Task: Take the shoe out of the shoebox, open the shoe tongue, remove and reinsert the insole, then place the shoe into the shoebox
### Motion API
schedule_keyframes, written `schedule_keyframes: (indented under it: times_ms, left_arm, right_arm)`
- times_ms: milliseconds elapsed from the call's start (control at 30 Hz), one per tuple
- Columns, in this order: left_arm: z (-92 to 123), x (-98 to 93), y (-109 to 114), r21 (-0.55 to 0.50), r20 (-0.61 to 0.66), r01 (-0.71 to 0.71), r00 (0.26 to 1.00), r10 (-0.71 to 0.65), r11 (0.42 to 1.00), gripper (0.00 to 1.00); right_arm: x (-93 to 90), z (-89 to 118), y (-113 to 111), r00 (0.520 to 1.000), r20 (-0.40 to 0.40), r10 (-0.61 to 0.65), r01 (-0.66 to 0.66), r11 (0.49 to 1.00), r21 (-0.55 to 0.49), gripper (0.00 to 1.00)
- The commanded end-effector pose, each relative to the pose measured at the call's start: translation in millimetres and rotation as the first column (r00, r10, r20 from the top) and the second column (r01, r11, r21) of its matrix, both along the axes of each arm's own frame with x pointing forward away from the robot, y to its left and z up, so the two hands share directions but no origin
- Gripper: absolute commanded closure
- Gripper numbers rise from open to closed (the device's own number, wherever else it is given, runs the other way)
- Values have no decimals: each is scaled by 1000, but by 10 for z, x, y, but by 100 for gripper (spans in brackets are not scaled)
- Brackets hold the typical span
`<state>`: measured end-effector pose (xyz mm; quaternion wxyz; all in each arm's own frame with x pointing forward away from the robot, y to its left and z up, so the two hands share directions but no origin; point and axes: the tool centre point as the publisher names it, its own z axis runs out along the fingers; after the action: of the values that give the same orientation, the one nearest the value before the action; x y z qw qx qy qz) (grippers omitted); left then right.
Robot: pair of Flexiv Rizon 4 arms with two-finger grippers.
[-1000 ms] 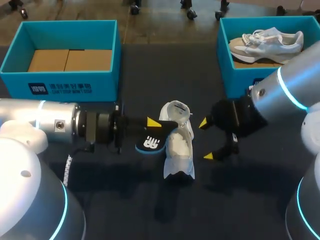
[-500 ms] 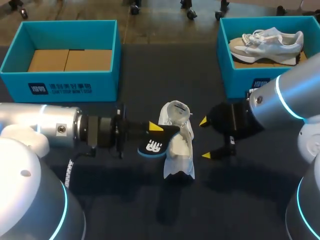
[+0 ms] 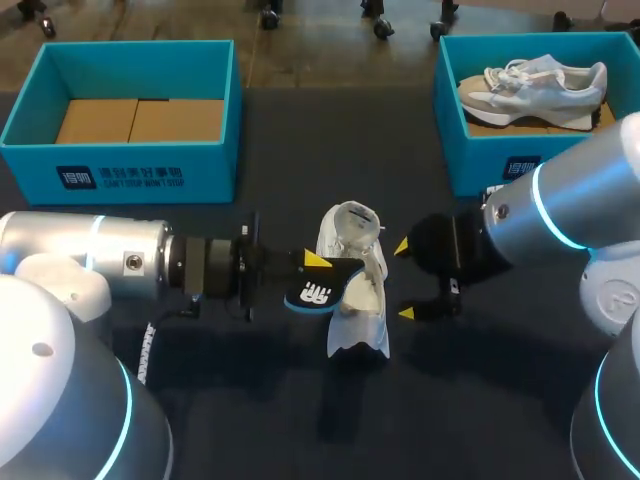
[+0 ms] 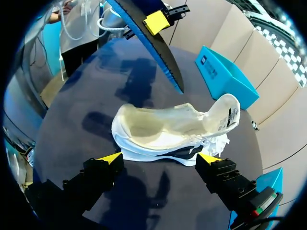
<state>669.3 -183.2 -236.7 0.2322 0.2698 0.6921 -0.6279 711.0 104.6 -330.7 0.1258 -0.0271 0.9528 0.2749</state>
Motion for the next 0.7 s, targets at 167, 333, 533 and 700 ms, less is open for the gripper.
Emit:
schedule_keyframes:
  times_ms: [167, 333, 533, 700]
  left_arm:
    - [-60, -9, -90, -3, -10, -6, 1000, 6, 1000, 100]
    - [-135, -12, -118, -7, -22, -11, 1000, 11, 1000, 100]
    - [-226, -1, -167, -4, -19, -21, 1000, 21, 1000, 100]
    - [-277, 0, -207, -9, -29, -12, 1000, 12, 1000, 100]
  right_arm:
    - [81, -71, 92, 1000, -5, -2, 2, 1000, -15, 0]
    - [52, -62, -12, 999, -30, -17, 17, 1000, 1, 0]
    - [35, -55, -56, 999, -37, -19, 20, 1000, 9, 0]
    - [35, -55, -56, 999, -37, -19, 20, 1000, 9, 0]
